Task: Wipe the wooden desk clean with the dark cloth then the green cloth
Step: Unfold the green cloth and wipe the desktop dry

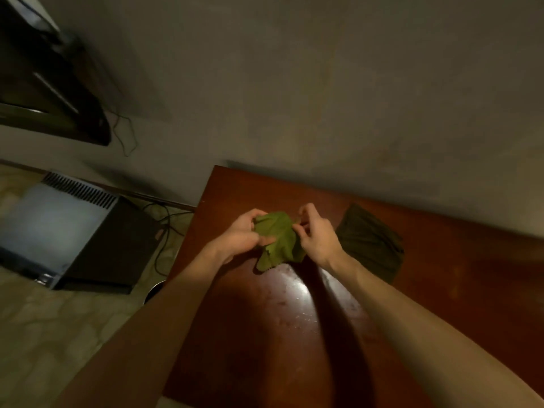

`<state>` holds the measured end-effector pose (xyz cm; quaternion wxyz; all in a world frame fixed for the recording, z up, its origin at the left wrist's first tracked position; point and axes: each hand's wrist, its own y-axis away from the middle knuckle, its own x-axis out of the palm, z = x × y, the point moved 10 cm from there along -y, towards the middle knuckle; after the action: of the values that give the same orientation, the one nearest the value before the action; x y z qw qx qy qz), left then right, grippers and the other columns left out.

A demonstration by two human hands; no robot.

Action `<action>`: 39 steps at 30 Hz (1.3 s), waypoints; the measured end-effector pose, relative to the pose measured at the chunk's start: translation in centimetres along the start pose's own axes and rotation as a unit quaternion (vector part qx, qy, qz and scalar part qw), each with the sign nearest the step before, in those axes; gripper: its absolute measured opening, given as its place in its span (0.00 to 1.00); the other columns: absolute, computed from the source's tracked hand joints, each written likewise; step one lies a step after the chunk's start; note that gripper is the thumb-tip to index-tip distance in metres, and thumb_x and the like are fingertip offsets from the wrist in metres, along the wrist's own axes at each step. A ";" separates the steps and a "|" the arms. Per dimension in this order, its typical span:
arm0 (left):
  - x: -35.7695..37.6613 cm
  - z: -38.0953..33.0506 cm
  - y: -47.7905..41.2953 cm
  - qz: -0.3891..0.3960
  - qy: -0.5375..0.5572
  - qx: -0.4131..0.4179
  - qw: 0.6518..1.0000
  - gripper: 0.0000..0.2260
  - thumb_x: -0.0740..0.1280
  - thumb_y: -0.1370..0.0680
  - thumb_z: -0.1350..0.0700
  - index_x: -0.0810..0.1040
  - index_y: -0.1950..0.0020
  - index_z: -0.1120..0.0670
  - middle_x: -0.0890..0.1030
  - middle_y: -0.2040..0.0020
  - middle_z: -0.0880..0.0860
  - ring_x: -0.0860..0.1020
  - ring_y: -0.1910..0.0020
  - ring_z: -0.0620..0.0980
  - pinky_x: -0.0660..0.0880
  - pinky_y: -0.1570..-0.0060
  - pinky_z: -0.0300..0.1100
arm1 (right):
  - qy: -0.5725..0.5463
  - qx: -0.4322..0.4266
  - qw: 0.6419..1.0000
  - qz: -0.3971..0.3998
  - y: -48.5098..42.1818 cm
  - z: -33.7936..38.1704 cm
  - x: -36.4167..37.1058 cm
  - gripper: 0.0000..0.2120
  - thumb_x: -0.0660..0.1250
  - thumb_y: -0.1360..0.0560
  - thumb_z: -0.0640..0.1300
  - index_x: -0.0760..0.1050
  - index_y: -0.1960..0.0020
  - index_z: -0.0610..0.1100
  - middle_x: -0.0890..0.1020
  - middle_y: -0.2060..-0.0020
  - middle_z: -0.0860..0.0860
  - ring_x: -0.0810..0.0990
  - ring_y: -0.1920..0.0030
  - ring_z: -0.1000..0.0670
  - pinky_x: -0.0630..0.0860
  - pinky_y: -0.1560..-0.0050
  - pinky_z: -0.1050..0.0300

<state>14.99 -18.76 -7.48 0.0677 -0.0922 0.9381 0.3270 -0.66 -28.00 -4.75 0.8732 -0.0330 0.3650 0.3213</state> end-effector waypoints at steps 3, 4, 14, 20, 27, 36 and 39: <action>-3.2 1.2 1.5 -0.060 0.057 -0.002 0.997 0.22 0.76 0.24 0.69 0.74 0.33 0.61 0.85 0.43 0.59 0.84 0.52 0.46 0.81 0.57 0.34 | 0.021 -0.061 0.998 -0.007 0.7 3.2 2.8 0.09 0.72 0.21 0.48 0.75 0.47 0.45 0.76 0.50 0.50 0.75 0.47 0.45 0.70 0.48 0.49; -3.9 1.5 1.8 -0.078 0.082 -0.003 0.994 0.21 0.76 0.24 0.68 0.74 0.33 0.62 0.85 0.43 0.60 0.85 0.54 0.46 0.82 0.59 0.35 | 0.019 -0.068 0.997 0.017 1.1 4.1 4.1 0.12 0.73 0.21 0.53 0.77 0.47 0.45 0.74 0.49 0.51 0.71 0.46 0.49 0.68 0.47 0.54; -7.2 6.6 4.3 -0.028 0.159 -0.030 0.986 0.27 0.83 0.28 0.55 0.75 0.34 0.51 0.84 0.36 0.52 0.84 0.41 0.48 0.82 0.48 0.40 | -0.076 0.004 0.992 0.098 2.9 7.8 11.9 0.02 0.71 0.19 0.46 0.82 0.50 0.48 0.81 0.58 0.53 0.78 0.58 0.58 0.70 0.57 0.61; -7.4 7.4 5.3 0.025 0.074 -0.046 0.996 0.27 0.79 0.25 0.61 0.73 0.30 0.51 0.84 0.42 0.53 0.84 0.47 0.46 0.79 0.56 0.32 | -0.064 0.046 0.993 0.085 2.9 7.7 11.6 0.15 0.70 0.18 0.47 0.78 0.63 0.51 0.76 0.73 0.57 0.71 0.72 0.58 0.65 0.68 0.63; -9.5 8.6 5.6 -0.005 0.055 -0.079 0.995 0.12 0.71 0.18 0.62 0.80 0.37 0.51 0.83 0.48 0.51 0.81 0.51 0.43 0.77 0.56 0.34 | -0.057 0.121 0.990 0.040 4.0 4.1 9.1 0.22 0.66 0.15 0.51 0.76 0.62 0.37 0.75 0.71 0.46 0.69 0.70 0.48 0.66 0.66 0.50; -11.7 14.7 6.3 -0.138 0.086 -0.094 0.982 0.17 0.69 0.22 0.72 0.81 0.44 0.51 0.83 0.43 0.56 0.82 0.49 0.50 0.76 0.58 0.37 | 0.101 0.325 0.940 -0.006 9.2 -4.6 5.7 0.07 0.67 0.18 0.40 0.74 0.42 0.38 0.75 0.41 0.40 0.78 0.40 0.37 0.78 0.43 0.45; -11.6 14.3 5.7 -0.183 -0.004 -0.046 0.982 0.15 0.71 0.23 0.68 0.80 0.46 0.49 0.81 0.45 0.51 0.81 0.41 0.54 0.75 0.52 0.38 | 0.155 0.231 0.958 -0.070 9.8 -1.6 6.4 0.18 0.70 0.22 0.35 0.69 0.34 0.40 0.68 0.35 0.44 0.70 0.35 0.44 0.73 0.33 0.51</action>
<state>26.06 -3.98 -12.97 0.1259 -0.2640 0.8892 0.3518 -4.02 -17.31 -8.40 0.8103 0.0945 0.5566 0.1574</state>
